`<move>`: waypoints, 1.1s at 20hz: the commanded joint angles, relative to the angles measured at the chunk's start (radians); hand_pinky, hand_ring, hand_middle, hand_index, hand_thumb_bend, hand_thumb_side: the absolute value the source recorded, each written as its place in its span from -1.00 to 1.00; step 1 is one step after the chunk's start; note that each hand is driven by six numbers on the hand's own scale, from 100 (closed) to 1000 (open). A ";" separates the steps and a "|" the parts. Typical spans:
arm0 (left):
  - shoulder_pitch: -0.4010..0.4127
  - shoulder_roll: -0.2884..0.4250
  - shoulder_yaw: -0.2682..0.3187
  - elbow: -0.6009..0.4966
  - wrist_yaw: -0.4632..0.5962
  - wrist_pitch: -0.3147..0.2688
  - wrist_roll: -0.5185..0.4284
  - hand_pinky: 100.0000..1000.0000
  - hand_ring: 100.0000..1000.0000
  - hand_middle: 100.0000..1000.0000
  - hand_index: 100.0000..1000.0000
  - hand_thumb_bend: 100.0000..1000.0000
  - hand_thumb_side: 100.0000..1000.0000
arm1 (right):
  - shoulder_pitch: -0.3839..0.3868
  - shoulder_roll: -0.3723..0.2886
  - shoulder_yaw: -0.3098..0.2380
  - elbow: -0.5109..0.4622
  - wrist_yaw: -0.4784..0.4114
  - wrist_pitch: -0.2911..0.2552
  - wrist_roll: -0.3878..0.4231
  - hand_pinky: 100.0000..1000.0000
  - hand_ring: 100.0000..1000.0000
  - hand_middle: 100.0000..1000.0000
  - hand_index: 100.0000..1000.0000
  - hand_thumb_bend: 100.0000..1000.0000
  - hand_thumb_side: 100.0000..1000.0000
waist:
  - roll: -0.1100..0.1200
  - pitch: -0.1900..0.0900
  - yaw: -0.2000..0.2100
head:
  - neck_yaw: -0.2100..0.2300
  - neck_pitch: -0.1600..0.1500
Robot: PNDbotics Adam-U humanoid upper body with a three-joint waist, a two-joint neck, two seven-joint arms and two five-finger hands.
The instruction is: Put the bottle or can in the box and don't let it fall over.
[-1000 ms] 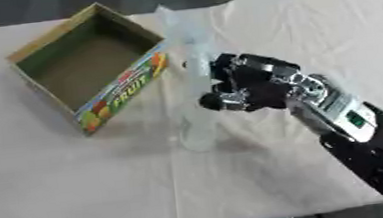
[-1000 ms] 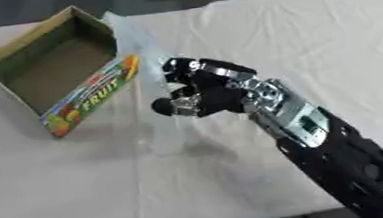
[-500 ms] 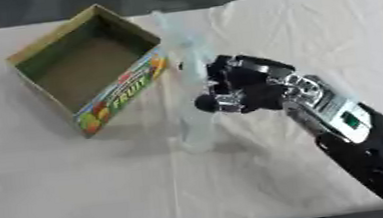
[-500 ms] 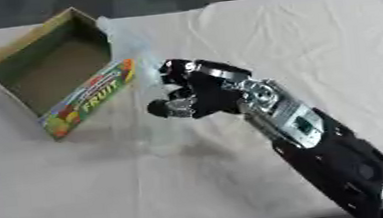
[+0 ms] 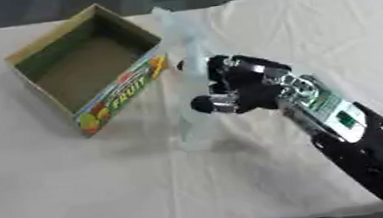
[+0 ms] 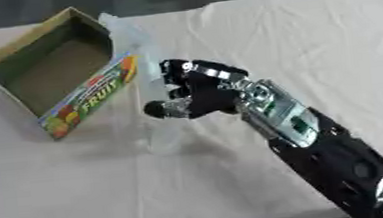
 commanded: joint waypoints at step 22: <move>-0.010 0.015 0.007 -0.013 0.006 -0.002 -0.007 0.50 0.54 0.48 0.57 0.24 0.47 | -0.032 0.014 0.012 -0.004 0.005 0.013 -0.020 0.56 0.94 0.92 0.83 -0.15 -0.60 | 0.003 -0.007 0.003 | -0.004 -0.017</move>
